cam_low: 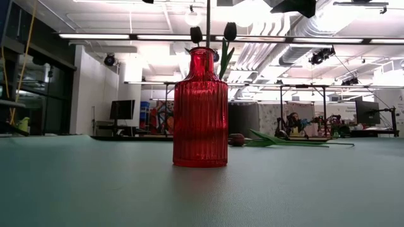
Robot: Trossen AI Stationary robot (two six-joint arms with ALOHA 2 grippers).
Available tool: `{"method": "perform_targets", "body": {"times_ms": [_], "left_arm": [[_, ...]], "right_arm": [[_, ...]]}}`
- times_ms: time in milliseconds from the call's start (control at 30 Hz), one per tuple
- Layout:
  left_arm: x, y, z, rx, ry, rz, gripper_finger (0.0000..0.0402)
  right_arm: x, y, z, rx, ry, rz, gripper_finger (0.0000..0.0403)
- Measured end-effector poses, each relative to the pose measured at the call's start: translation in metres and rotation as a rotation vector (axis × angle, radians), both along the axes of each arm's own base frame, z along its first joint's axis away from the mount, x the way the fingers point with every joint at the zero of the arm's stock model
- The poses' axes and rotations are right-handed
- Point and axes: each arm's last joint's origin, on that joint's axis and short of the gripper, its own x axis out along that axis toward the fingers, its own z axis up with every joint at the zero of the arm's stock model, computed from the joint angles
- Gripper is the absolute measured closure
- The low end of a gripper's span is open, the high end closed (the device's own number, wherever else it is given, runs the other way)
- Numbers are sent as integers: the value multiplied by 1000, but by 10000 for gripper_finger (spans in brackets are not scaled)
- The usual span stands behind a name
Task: Sort flowers into vase by color
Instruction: Put the top left pink flower into the red flower vase, then put the bottom pink flower into the red flower vase
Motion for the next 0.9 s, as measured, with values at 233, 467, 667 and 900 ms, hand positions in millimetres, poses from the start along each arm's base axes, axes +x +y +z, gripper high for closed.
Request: {"method": "perform_targets", "body": {"times_ms": [233,467,667,900], "left_arm": [[-11,-8,7,-58,8,-45,234],[-36,-9,25,-100,83,-105,186],[-77,4,63,-165,69,-155,176],[-108,28,90,-216,29,-109,176]], "right_arm": [[1,1,2,20,-26,37,78],[-9,3,3,96,-12,73,78],[-29,10,-15,339,235,29,78],[-41,64,-75,653,650,-106,78]]}}
